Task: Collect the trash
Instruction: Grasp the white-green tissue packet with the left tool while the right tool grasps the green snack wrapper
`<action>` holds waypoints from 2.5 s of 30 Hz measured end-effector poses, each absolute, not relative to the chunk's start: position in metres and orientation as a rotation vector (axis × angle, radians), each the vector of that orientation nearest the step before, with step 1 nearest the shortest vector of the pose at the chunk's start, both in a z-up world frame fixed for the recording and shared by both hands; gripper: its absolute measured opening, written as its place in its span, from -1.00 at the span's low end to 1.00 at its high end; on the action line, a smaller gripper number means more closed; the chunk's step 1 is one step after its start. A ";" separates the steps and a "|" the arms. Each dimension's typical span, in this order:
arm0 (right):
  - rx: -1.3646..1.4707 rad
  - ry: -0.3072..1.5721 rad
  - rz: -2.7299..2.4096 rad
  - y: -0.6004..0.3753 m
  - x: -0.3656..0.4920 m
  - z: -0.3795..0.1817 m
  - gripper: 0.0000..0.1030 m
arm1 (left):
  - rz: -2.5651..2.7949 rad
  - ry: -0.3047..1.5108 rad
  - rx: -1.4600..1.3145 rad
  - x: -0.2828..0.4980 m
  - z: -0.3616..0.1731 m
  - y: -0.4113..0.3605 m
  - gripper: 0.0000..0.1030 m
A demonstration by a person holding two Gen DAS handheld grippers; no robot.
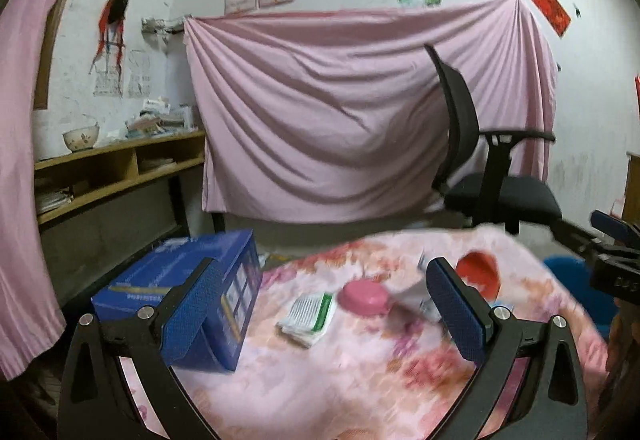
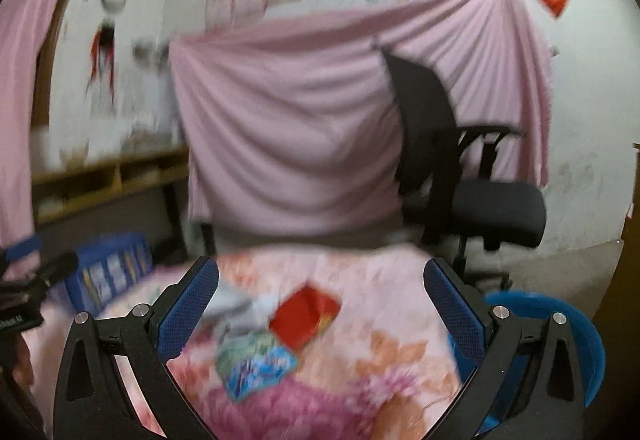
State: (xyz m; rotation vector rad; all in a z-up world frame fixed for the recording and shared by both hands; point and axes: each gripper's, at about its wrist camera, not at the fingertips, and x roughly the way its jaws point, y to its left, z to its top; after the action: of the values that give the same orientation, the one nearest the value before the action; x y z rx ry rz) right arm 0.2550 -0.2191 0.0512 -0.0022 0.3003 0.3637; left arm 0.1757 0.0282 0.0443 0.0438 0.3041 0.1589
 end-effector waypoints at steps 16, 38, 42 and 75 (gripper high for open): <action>-0.114 0.775 0.492 -0.184 0.300 -0.011 1.00 | 0.139 0.627 0.083 0.239 -0.012 0.042 0.93; -0.224 0.859 0.578 -0.148 0.308 -0.026 0.34 | 0.216 0.815 0.288 0.288 -0.058 0.040 -0.09; -0.225 0.849 0.597 -0.149 0.305 -0.025 0.16 | 0.217 0.845 0.304 0.292 -0.066 0.043 -0.35; -0.082 0.693 0.710 -0.189 0.259 0.005 -0.35 | -0.078 0.712 -0.066 0.207 0.000 0.007 -0.38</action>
State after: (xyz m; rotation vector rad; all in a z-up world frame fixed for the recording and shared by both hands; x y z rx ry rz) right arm 0.2589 -0.1890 0.0049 -0.0823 0.6929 0.7099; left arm 0.2071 0.0075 -0.0004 -0.0661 0.7119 -0.0781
